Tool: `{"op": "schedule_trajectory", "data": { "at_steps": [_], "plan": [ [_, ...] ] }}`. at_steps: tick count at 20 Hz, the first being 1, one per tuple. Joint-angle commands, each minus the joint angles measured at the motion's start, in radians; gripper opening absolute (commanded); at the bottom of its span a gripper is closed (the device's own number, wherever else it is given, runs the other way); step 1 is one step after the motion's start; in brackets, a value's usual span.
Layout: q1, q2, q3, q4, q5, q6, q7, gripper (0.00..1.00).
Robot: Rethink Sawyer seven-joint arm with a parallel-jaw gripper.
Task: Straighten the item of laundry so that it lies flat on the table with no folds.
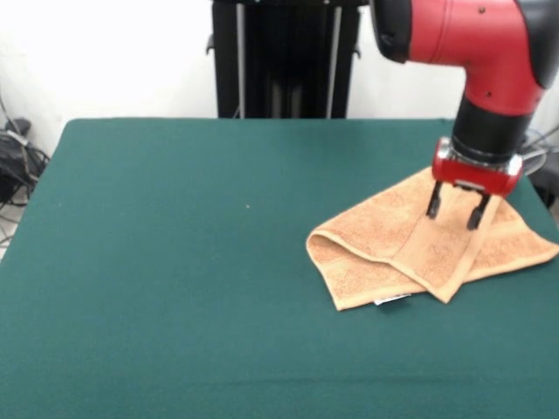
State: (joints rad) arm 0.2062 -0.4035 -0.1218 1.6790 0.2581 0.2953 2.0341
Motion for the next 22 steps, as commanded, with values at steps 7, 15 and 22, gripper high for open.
{"op": "schedule_trajectory", "data": {
  "at_steps": [7, 15, 22],
  "plan": [
    [0.056, -0.082, -0.031, 0.114, 0.085, 0.163, 0.300, 1.00],
    [-0.022, 0.001, 0.045, 0.048, 0.081, 0.074, 0.224, 1.00],
    [-0.110, 0.145, 0.162, -0.023, 0.046, -0.132, 0.159, 1.00]
  ]
}}
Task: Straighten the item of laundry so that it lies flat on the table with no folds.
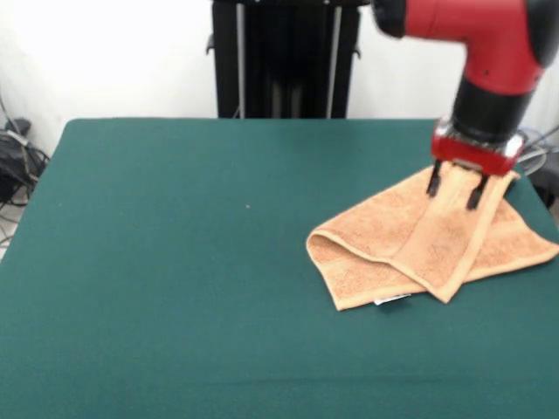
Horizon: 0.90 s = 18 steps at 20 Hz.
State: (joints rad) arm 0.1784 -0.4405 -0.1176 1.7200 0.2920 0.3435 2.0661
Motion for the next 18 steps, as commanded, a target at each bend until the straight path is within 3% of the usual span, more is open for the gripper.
{"op": "schedule_trajectory", "data": {
  "at_steps": [1, 9, 18],
  "plan": [
    [-0.089, 0.199, 0.167, -0.083, 0.006, -0.193, 0.117, 1.00],
    [-0.167, 0.284, 0.248, -0.161, -0.055, -0.246, 0.051, 1.00],
    [-0.140, 0.239, 0.223, -0.125, -0.057, -0.239, 0.109, 1.00]
  ]
}}
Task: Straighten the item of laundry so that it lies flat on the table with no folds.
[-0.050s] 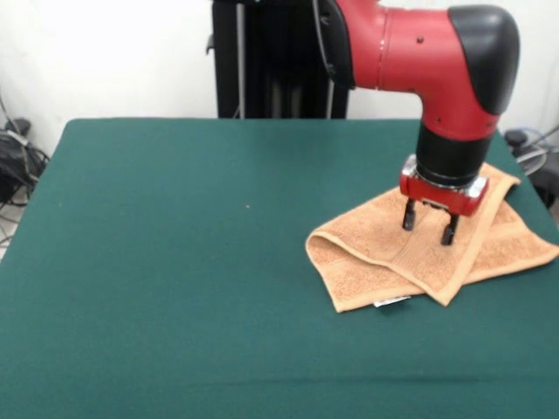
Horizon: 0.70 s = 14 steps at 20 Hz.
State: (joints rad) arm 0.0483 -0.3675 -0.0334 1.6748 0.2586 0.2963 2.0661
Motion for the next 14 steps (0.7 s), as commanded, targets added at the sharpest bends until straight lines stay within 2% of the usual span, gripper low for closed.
{"op": "schedule_trajectory", "data": {
  "at_steps": [1, 11, 12, 14],
  "plan": [
    [-0.008, 0.164, 0.136, -0.081, -0.025, -0.191, 0.109, 1.00],
    [0.014, 0.164, 0.101, -0.110, -0.051, -0.160, 0.087, 1.00],
    [0.015, 0.163, 0.101, -0.111, -0.052, -0.154, 0.086, 0.00],
    [0.011, 0.160, 0.104, -0.109, -0.054, -0.146, 0.083, 0.00]
  ]
}}
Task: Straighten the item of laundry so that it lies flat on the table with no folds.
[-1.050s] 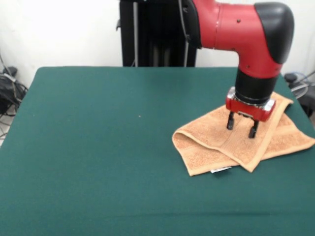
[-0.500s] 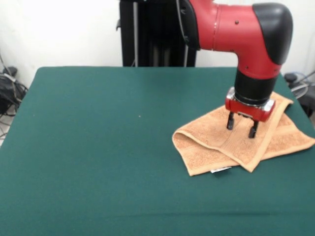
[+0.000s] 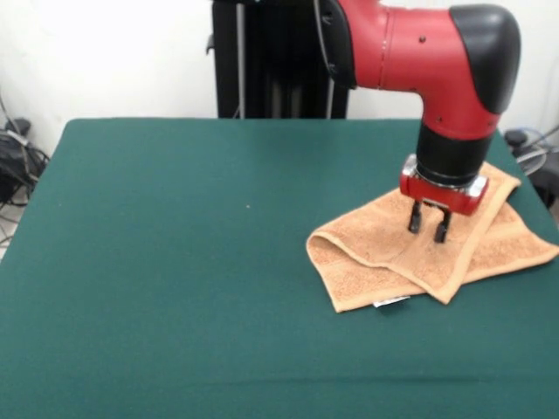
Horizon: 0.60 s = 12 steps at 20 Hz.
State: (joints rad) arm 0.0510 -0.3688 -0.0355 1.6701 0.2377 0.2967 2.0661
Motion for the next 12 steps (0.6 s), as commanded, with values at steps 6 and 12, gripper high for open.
{"op": "schedule_trajectory", "data": {
  "at_steps": [6, 12],
  "plan": [
    [0.000, 0.150, 0.114, -0.094, -0.035, -0.119, 0.074, 0.00],
    [-0.008, 0.134, 0.116, -0.086, -0.035, -0.075, 0.061, 0.00]
  ]
}}
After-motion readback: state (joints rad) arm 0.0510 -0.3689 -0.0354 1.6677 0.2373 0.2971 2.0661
